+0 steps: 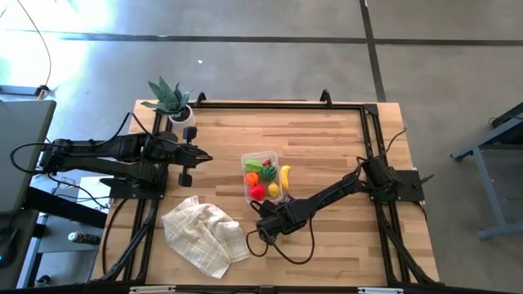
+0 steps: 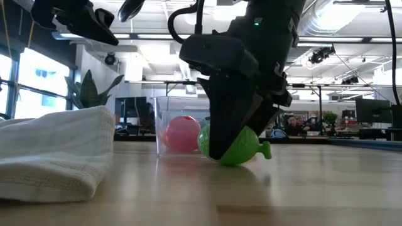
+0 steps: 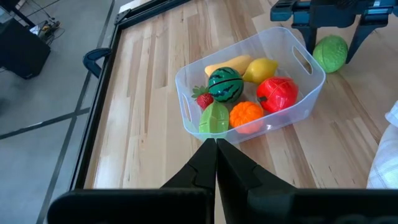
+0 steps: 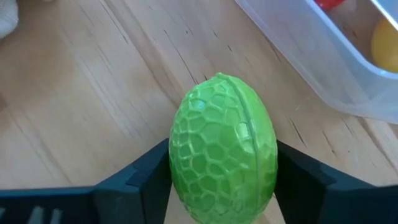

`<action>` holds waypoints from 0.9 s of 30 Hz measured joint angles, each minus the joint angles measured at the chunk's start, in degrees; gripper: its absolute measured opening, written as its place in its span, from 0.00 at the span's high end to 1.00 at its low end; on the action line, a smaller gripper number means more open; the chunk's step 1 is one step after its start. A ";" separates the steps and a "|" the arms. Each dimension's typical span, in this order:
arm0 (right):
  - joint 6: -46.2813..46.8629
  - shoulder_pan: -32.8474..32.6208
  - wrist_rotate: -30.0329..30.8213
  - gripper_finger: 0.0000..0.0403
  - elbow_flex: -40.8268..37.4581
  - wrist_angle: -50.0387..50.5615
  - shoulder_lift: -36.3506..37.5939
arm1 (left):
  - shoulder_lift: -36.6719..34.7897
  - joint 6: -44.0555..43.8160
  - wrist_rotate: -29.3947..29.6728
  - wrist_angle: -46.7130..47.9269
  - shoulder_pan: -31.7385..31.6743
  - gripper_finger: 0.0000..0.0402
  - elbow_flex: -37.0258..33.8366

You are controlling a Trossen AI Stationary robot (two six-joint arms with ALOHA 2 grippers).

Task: Pick and placing Produce into tupperware
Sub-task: Put the green melon into the transparent bin

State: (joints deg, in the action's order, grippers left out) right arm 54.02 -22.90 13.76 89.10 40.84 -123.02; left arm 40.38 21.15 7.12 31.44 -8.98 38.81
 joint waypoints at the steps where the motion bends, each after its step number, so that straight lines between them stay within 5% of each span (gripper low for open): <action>1: 0.00 0.00 0.00 0.48 0.00 -0.08 0.00 | 0.00 0.00 0.01 0.00 -0.01 0.99 0.00; 27: -1.98 -2.79 -0.15 0.46 4.63 0.29 3.98 | 0.00 0.00 -0.01 0.04 -0.01 0.99 0.00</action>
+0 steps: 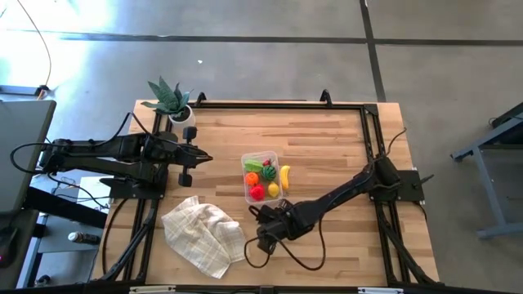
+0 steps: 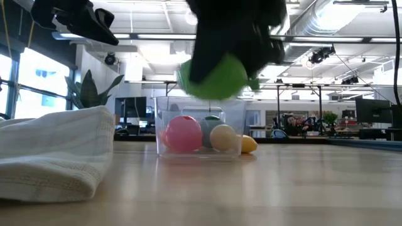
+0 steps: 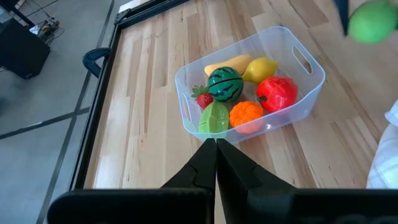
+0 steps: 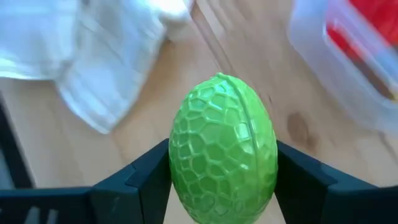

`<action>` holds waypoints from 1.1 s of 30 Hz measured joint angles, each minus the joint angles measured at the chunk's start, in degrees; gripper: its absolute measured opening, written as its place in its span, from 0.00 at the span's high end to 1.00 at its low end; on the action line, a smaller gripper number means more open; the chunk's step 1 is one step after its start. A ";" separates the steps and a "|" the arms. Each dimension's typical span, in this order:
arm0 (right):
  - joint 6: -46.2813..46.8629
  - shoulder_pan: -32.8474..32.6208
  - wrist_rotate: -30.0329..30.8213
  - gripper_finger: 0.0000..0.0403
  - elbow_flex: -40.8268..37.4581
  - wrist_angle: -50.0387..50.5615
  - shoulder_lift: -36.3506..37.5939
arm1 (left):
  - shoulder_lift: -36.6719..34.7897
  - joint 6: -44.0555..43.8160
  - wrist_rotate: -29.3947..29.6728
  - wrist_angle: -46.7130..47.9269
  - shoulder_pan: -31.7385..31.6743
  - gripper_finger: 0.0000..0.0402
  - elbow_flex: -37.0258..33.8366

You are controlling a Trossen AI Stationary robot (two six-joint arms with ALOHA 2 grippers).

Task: Pick and placing Produce into tupperware
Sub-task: Put the green melon into the transparent bin

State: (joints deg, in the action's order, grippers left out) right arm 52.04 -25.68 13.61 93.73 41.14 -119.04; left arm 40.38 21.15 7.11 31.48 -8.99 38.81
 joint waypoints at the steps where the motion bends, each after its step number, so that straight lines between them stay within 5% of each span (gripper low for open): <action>1: -0.74 -0.13 0.55 0.46 1.41 0.96 0.04 | 0.00 0.00 0.01 -0.04 0.01 0.99 0.00; 11: -8.54 1.79 13.55 0.46 21.27 20.17 0.11 | 0.00 0.00 0.01 -0.06 0.01 0.99 0.00; 18: -9.22 8.50 15.34 0.46 27.39 28.29 0.13 | 0.00 0.00 0.01 -0.04 0.00 0.99 0.00; 33: -19.81 26.59 -2.63 0.46 27.26 23.70 -8.43 | 0.00 0.00 0.01 -0.04 0.01 0.99 0.00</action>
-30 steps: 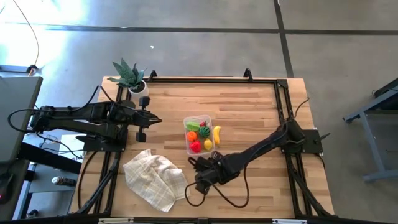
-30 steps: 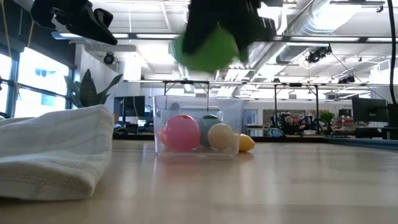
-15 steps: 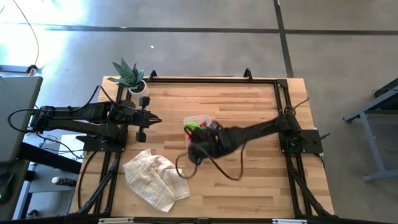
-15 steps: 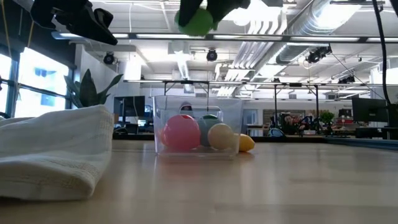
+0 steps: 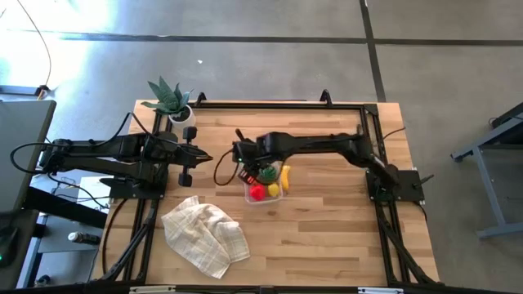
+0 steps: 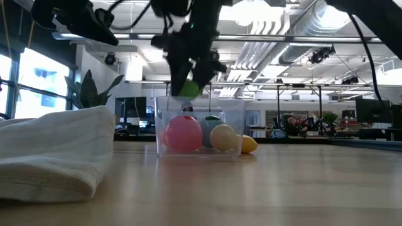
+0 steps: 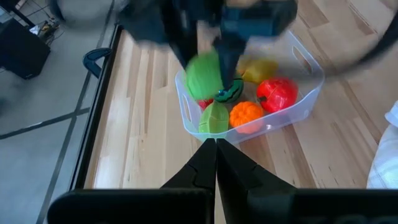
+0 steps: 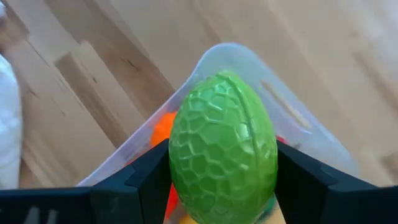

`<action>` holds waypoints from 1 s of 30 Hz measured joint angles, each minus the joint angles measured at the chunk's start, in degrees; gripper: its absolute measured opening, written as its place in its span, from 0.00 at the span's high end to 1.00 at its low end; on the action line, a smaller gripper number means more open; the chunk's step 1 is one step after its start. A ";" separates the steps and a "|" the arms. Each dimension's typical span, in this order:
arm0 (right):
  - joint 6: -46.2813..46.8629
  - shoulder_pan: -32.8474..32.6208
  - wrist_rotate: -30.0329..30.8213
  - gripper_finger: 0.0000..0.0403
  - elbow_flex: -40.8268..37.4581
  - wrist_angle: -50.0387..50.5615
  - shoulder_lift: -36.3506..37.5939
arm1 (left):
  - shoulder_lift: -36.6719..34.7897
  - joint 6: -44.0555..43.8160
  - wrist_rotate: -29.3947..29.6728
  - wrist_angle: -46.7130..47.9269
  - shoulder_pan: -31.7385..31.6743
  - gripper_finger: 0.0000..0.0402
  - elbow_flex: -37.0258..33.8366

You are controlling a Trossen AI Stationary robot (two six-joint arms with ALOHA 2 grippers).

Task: Pick and placing Produce into tupperware
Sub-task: Put the green melon into the transparent bin

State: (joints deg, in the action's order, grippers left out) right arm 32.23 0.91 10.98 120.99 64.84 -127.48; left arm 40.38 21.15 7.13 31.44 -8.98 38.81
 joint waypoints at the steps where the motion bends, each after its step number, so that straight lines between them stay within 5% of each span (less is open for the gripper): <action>1: -0.11 0.55 -1.63 0.46 0.00 -0.54 -1.03 | 0.00 0.00 -0.01 0.00 0.01 0.99 0.00; 30: 0.59 2.02 -2.62 0.46 0.00 -4.87 -5.43 | 0.00 0.00 0.01 0.00 0.00 0.99 0.00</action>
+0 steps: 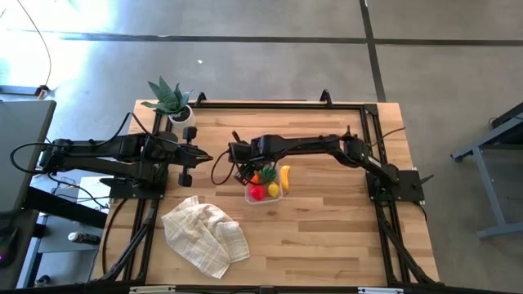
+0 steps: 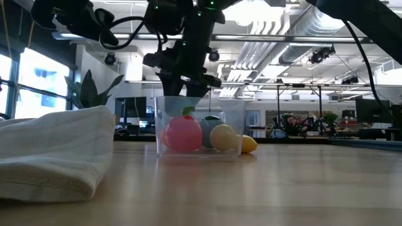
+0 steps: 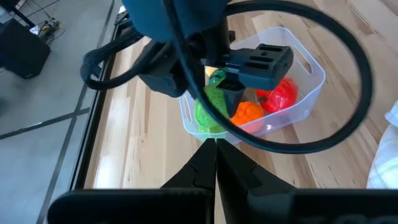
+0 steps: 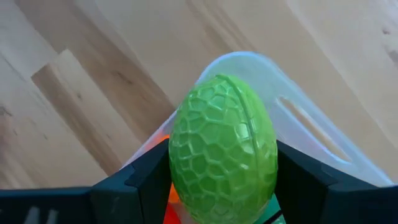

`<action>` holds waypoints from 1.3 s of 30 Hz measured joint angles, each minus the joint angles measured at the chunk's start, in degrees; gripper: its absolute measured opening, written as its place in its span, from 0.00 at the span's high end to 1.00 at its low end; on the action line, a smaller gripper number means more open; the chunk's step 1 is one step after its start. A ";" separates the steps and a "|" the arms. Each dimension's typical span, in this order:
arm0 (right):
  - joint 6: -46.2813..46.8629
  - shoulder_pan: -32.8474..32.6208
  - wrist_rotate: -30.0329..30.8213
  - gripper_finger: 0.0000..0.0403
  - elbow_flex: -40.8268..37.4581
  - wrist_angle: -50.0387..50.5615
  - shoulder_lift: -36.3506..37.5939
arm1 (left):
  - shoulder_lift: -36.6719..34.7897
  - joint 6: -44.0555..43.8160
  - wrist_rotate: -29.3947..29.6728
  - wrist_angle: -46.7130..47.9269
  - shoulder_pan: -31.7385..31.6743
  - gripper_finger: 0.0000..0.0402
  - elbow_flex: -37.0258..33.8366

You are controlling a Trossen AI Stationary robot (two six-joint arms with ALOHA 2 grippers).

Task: Pick and placing Produce into tupperware
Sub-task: Put the green melon into the transparent bin

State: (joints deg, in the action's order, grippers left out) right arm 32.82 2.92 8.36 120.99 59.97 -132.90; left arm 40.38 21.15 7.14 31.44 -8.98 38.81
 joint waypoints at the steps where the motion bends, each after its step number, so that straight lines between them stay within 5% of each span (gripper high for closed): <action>1: 0.37 0.10 0.07 0.46 0.00 0.12 0.00 | 0.00 0.00 0.00 0.00 -0.01 0.99 0.00; 27: 1.64 -1.08 0.37 0.46 -0.04 -1.15 -2.49 | 0.00 0.01 -0.01 0.00 0.00 0.99 -0.01; 39: -1.74 -1.08 0.16 0.28 -0.04 -0.80 -2.51 | 0.00 0.00 0.00 0.00 0.01 0.99 -0.02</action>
State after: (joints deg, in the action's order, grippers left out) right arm 31.08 1.85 8.52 120.95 59.17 -135.41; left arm 40.38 21.15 7.13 31.44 -8.97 38.79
